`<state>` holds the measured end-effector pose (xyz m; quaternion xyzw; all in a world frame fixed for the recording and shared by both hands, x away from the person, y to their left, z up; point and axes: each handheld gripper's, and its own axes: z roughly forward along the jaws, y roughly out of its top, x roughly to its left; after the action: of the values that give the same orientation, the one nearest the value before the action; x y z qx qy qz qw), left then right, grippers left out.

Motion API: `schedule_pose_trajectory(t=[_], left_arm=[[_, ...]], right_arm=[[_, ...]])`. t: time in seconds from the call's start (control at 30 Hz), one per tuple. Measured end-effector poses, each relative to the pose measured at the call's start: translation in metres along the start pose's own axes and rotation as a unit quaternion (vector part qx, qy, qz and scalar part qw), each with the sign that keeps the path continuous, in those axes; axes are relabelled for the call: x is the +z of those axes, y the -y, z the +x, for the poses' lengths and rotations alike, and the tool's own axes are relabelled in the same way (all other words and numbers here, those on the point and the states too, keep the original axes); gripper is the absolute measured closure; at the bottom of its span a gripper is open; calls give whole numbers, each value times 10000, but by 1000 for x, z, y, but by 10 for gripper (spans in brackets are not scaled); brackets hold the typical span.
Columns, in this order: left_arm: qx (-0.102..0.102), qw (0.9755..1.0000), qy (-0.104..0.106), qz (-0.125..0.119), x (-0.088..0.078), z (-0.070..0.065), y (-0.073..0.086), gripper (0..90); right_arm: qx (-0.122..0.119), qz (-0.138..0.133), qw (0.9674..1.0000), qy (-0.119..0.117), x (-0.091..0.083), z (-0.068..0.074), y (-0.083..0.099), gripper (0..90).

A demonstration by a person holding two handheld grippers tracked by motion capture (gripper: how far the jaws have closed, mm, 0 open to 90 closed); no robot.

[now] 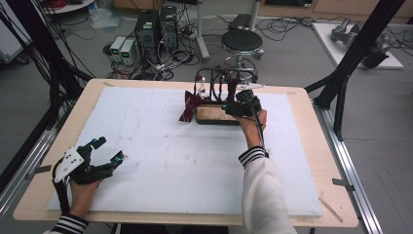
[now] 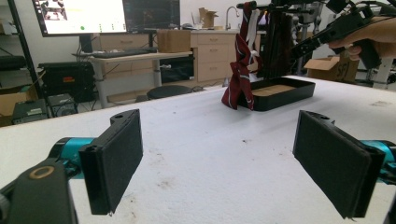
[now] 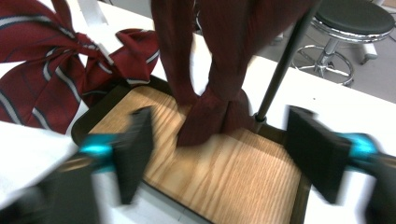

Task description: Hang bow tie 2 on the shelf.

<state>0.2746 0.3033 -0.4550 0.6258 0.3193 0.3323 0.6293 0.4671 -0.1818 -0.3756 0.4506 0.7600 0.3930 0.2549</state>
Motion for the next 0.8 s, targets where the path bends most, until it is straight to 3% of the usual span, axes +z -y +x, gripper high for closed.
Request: schedule_pose_trajectory(t=[0.03, 0.07, 0.2, 0.27, 0.43, 0.63, 0.8], left_arm=[[0, 10000, 0, 0, 0, 0, 0, 163], [5, 10000, -2, 2, 0, 0, 0, 164], [7, 10000, -4, 8, 0, 0, 0, 163], [20, 10000, -9, 20, 0, 0, 0, 164], [32, 10000, -23, 14, 0, -1, 0, 164], [12, 10000, -24, -2, 0, -1, 0, 163], [61, 10000, -19, 4, 0, -1, 0, 163]], right_arm=[[0, 0, 10000, 0, 0, 0, 0, 205], [29, 37, 10000, -25, -2, 2, 0, 109], [112, -198, 9994, -251, -12, 1, 0, 101], [138, -453, 9982, -373, -27, 0, 2, 92], [103, -726, 9961, -496, -53, -2, 10, 92], [154, -1284, 9900, -558, -93, -3, 41, 92], [-26, -1692, 9843, -507, -128, 9, 83, 92]])
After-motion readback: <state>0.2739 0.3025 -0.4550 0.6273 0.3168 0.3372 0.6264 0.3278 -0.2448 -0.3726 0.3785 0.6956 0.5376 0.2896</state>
